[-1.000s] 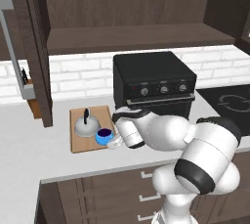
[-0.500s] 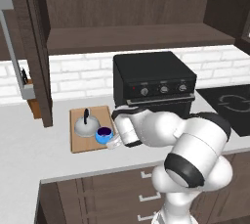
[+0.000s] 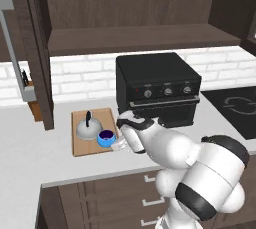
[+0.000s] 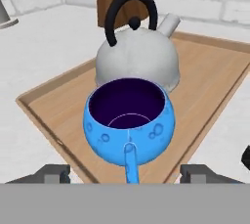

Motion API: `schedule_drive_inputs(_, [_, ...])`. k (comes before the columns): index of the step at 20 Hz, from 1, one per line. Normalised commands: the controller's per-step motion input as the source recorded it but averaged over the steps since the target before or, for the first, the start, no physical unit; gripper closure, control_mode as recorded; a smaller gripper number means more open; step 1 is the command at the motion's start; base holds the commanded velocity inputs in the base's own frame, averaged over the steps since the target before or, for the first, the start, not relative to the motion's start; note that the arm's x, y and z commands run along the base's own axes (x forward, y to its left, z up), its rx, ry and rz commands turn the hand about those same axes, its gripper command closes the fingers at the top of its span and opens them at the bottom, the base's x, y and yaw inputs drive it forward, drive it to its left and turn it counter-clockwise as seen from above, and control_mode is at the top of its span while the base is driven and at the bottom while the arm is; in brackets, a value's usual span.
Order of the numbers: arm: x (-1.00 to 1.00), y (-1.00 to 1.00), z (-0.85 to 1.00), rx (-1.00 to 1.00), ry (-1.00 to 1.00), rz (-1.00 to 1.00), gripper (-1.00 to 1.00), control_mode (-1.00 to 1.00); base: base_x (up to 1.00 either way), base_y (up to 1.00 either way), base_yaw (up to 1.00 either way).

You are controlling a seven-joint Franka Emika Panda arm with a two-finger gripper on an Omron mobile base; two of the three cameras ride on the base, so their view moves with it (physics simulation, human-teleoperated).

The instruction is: Pick the kettle from the counter and place it on the tray. Then pick the mug from the cabinet and place it on the tray. Then close the cabinet doors.

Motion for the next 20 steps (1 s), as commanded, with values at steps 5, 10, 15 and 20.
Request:
schedule_drive_inputs(5, [-0.4, -0.24, 1.0, -0.05, 0.25, -0.11, -1.0, -1.0, 0.0, 0.0, 0.0])
schedule_drive_inputs(10, [-0.5, -0.31, 1.0, -0.08, 0.45, -0.21, -1.0, -1.0, 0.0, 0.0, 0.0])
schedule_drive_inputs(15, [-0.28, -0.34, 0.93, -0.09, 0.48, -0.23, -1.0, -1.0, 0.0, 0.0, 0.0])
schedule_drive_inputs(20, [0.0, -0.08, 0.1, 0.05, 0.05, -0.02, -1.0, -1.0, 0.0, 0.0, 0.0])
